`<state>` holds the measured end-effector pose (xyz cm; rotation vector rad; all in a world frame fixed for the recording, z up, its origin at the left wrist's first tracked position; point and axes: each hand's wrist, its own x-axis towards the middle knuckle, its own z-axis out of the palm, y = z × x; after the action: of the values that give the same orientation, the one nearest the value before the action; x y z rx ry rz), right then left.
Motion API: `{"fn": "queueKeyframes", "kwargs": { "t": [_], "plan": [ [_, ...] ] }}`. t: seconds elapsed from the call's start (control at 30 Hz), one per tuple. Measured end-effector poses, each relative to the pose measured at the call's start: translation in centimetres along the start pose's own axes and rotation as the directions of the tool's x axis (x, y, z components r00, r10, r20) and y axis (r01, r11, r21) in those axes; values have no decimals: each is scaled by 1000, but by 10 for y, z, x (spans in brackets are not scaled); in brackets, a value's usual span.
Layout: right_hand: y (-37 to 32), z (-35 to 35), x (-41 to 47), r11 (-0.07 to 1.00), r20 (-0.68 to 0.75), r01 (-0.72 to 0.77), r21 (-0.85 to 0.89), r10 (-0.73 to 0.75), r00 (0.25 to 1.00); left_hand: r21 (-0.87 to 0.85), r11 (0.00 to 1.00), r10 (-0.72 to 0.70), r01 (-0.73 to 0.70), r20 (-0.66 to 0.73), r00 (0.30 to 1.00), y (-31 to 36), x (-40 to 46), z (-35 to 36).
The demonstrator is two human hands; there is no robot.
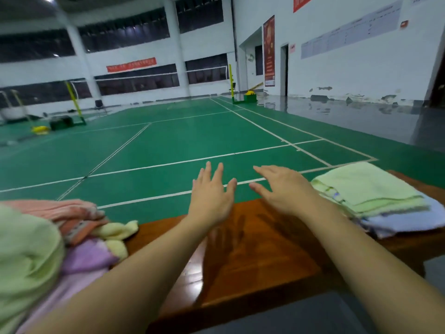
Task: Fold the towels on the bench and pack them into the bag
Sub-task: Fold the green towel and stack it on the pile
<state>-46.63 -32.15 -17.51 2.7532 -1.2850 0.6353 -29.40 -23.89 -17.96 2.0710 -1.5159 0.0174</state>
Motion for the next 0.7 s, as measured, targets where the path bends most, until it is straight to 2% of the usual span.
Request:
{"fn": "queueKeyframes", "kwargs": {
  "t": [0.17, 0.47, 0.53, 0.6, 0.7],
  "plan": [
    [-110, 11, 19, 976, 26, 219, 7, -219, 975, 285, 957, -39, 52, -50, 998, -88, -46, -90],
    [-316, 6, 23, 833, 12, 548, 77, -550, 835, 444, 858, -185, 258, -202, 962, -191, -119, -238],
    [-353, 6, 22, 822, 42, 547, 158, -559, 828, 451, 833, -249, 321, -212, 945, -215, -136, -254],
    [-382, 11, 23, 842, 101, 480, 248, -515, 851, 439, 819, -306, 370, -213, 928, -236, -151, -266],
    [-404, 17, 26, 889, 119, 386, 246, -423, 898, 436, 814, -317, 383, -218, 923, -263, -166, -277]
  ]
}}
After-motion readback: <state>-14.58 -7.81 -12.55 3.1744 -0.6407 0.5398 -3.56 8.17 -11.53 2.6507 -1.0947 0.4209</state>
